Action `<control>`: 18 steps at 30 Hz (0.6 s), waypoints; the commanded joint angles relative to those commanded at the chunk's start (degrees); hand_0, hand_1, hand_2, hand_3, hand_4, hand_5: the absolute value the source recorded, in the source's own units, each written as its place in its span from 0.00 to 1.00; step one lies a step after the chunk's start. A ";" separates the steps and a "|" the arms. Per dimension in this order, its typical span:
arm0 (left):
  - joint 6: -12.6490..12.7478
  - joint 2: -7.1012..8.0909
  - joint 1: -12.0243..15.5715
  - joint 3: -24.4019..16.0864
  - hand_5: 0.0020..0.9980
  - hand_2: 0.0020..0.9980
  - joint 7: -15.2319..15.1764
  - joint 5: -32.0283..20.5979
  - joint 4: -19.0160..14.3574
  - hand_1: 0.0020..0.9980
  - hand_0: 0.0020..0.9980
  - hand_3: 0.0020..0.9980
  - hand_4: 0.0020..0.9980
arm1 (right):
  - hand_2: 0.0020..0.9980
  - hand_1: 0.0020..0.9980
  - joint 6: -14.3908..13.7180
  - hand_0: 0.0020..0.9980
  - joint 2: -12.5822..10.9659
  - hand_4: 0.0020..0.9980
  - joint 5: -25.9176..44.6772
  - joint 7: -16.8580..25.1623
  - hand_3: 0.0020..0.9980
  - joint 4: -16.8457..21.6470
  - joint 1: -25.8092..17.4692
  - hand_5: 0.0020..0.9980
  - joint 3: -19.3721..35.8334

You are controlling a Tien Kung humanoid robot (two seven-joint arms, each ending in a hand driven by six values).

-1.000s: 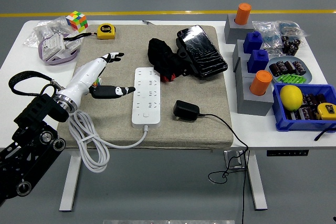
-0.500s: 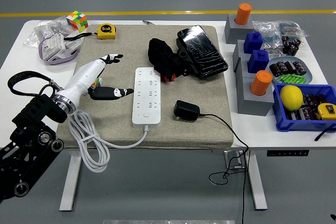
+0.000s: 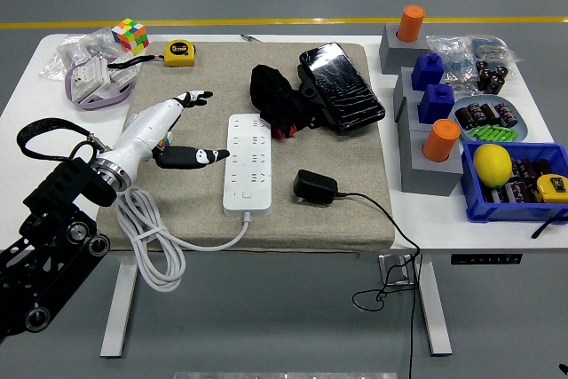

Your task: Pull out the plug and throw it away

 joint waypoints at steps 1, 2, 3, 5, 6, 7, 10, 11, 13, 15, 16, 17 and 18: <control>-0.03 -0.06 0.03 0.02 0.41 0.89 0.02 0.02 0.06 0.87 0.83 0.93 0.95 | 0.67 0.65 -0.06 0.57 -0.08 0.97 0.03 0.02 0.57 0.06 0.00 0.49 -0.03; -0.08 -0.13 0.04 0.09 0.41 0.89 0.04 0.00 0.15 0.87 0.83 0.93 0.95 | 0.67 0.65 -0.13 0.57 -0.15 0.97 0.05 0.05 0.57 0.12 -0.02 0.49 -0.01; -0.12 -0.20 0.01 0.19 0.41 0.89 0.03 -0.06 0.24 0.87 0.83 0.93 0.95 | 0.67 0.65 -0.18 0.57 -0.21 0.97 0.03 0.05 0.57 0.11 -0.04 0.49 0.06; -0.24 -0.28 -0.06 0.33 0.41 0.89 0.05 -0.09 0.34 0.87 0.83 0.93 0.95 | 0.67 0.65 -0.12 0.57 -0.20 0.97 -0.12 0.05 0.57 -0.05 -0.10 0.49 0.18; -0.28 -0.33 -0.08 0.31 0.41 0.89 0.03 -0.14 0.36 0.87 0.83 0.93 0.95 | 0.67 0.65 -0.04 0.57 -0.14 0.97 -0.17 0.06 0.57 -0.11 -0.15 0.49 0.17; -0.33 -0.39 -0.10 0.21 0.41 0.89 0.05 -0.18 0.38 0.87 0.83 0.93 0.95 | 0.67 0.65 0.02 0.57 -0.07 0.97 -0.18 0.10 0.57 -0.13 -0.22 0.49 0.14; -0.40 -0.50 -0.09 0.01 0.41 0.89 0.08 -0.19 0.37 0.87 0.82 0.93 0.95 | 0.67 0.65 0.04 0.57 0.10 0.97 -0.05 0.27 0.57 -0.04 -0.36 0.49 0.14; -0.41 -0.51 -0.10 0.02 0.41 0.89 0.07 -0.21 0.37 0.87 0.82 0.93 0.95 | 0.67 0.65 0.05 0.57 0.12 0.97 -0.01 0.29 0.57 -0.03 -0.39 0.49 0.11; -0.52 -0.51 -0.16 0.10 0.41 0.89 0.10 -0.21 0.37 0.87 0.82 0.93 0.95 | 0.67 0.65 0.11 0.57 0.09 0.97 0.02 0.31 0.57 0.02 -0.38 0.49 0.07; -0.53 -0.49 -0.17 0.19 0.41 0.89 0.09 -0.24 0.40 0.87 0.82 0.93 0.95 | 0.67 0.65 0.08 0.57 0.05 0.97 -0.05 0.28 0.57 0.03 -0.38 0.49 0.27; -0.60 -0.48 -0.18 0.26 0.41 0.89 0.14 -0.20 0.43 0.87 0.82 0.93 0.95 | 0.67 0.65 0.06 0.57 -0.03 0.97 0.01 0.27 0.57 0.08 -0.39 0.49 0.29; -0.62 -0.48 -0.20 0.33 0.41 0.89 0.15 -0.21 0.46 0.87 0.82 0.93 0.95 | 0.67 0.65 0.07 0.57 -0.12 0.97 0.00 0.24 0.57 0.11 -0.38 0.49 0.31; -0.66 -0.48 -0.22 0.40 0.41 0.89 0.16 -0.22 0.49 0.87 0.82 0.93 0.95 | 0.67 0.65 0.06 0.57 -0.18 0.97 -0.03 0.21 0.57 0.11 -0.39 0.49 0.37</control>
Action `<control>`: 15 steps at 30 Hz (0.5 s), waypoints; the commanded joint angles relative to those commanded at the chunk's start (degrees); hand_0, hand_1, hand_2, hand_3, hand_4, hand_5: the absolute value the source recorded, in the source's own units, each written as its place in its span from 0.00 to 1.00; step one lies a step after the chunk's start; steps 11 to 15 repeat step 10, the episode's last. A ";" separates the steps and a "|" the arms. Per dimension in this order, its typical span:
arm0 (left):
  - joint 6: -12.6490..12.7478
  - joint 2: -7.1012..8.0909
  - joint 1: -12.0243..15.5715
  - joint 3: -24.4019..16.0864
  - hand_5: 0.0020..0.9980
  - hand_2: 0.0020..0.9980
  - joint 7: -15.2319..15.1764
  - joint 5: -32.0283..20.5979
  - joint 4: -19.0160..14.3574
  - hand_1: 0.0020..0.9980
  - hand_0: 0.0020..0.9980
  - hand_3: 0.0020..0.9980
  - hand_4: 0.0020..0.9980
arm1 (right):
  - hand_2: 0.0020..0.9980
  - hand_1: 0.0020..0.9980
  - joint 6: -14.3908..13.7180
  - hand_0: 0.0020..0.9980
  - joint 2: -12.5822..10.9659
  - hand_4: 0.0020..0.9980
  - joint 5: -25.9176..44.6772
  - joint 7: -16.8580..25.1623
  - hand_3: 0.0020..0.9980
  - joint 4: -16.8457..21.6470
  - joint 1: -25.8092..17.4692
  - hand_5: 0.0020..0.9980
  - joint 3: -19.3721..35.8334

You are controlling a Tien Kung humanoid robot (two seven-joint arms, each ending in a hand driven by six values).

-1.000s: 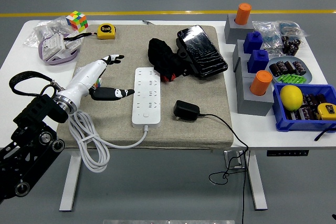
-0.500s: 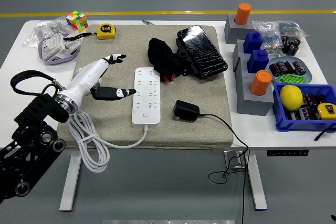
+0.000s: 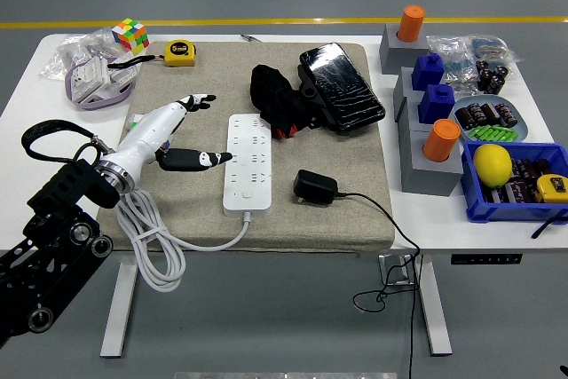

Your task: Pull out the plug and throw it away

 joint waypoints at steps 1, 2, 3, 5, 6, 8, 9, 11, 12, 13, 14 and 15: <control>-0.04 -0.01 -0.02 0.04 0.41 0.89 0.02 0.01 0.02 0.87 0.82 0.93 0.95 | 0.67 0.65 -0.01 0.57 -0.04 0.97 -0.01 -0.01 0.57 0.01 0.00 0.49 0.05; -0.09 -0.04 -0.05 0.10 0.41 0.89 0.03 0.00 0.05 0.87 0.82 0.93 0.95 | 0.67 0.65 -0.02 0.57 -0.10 0.97 -0.01 -0.02 0.57 0.02 -0.01 0.49 0.11; -0.14 -0.06 -0.09 0.17 0.41 0.89 0.03 -0.06 0.12 0.87 0.82 0.93 0.95 | 0.67 0.65 -0.02 0.57 -0.13 0.97 -0.02 -0.03 0.57 0.01 -0.02 0.49 0.16; -0.36 -0.11 -0.16 0.35 0.41 0.89 0.09 -0.07 0.30 0.87 0.82 0.93 0.95 | 0.67 0.65 0.00 0.57 -0.13 0.97 0.00 0.01 0.57 0.00 -0.04 0.49 0.10; -0.37 -0.13 -0.17 0.41 0.41 0.89 0.07 -0.04 0.35 0.87 0.82 0.93 0.95 | 0.67 0.65 0.03 0.57 -0.09 0.97 0.04 0.04 0.57 0.01 -0.04 0.49 0.04; -0.31 -0.18 -0.15 0.43 0.41 0.89 0.02 -0.08 0.34 0.87 0.82 0.93 0.95 | 0.67 0.65 0.02 0.57 0.03 0.97 0.11 0.13 0.57 0.04 -0.06 0.49 0.01; -0.28 -0.21 -0.14 0.41 0.41 0.89 0.02 -0.04 0.31 0.87 0.82 0.93 0.95 | 0.67 0.65 0.05 0.57 0.11 0.97 0.13 0.17 0.57 0.03 -0.09 0.49 -0.01; -0.28 -0.22 -0.14 0.40 0.41 0.89 0.02 -0.04 0.27 0.87 0.82 0.93 0.95 | 0.67 0.65 0.09 0.57 0.15 0.97 0.14 0.19 0.57 0.03 -0.12 0.49 -0.06; -0.28 -0.22 -0.14 0.40 0.41 0.89 0.02 -0.04 0.27 0.87 0.82 0.93 0.95 | 0.67 0.65 0.09 0.57 0.15 0.97 0.14 0.19 0.57 0.03 -0.12 0.49 -0.06; -0.28 -0.22 -0.14 0.40 0.41 0.89 0.02 -0.04 0.27 0.87 0.82 0.93 0.95 | 0.67 0.65 0.09 0.57 0.15 0.97 0.14 0.19 0.57 0.03 -0.12 0.49 -0.06; -0.28 -0.22 -0.14 0.40 0.41 0.89 0.02 -0.04 0.27 0.87 0.82 0.93 0.95 | 0.67 0.65 0.09 0.57 0.15 0.97 0.14 0.19 0.57 0.03 -0.12 0.49 -0.06; -0.28 -0.22 -0.14 0.40 0.41 0.89 0.02 -0.04 0.27 0.87 0.82 0.93 0.95 | 0.67 0.65 0.09 0.57 0.15 0.97 0.14 0.19 0.57 0.03 -0.12 0.49 -0.06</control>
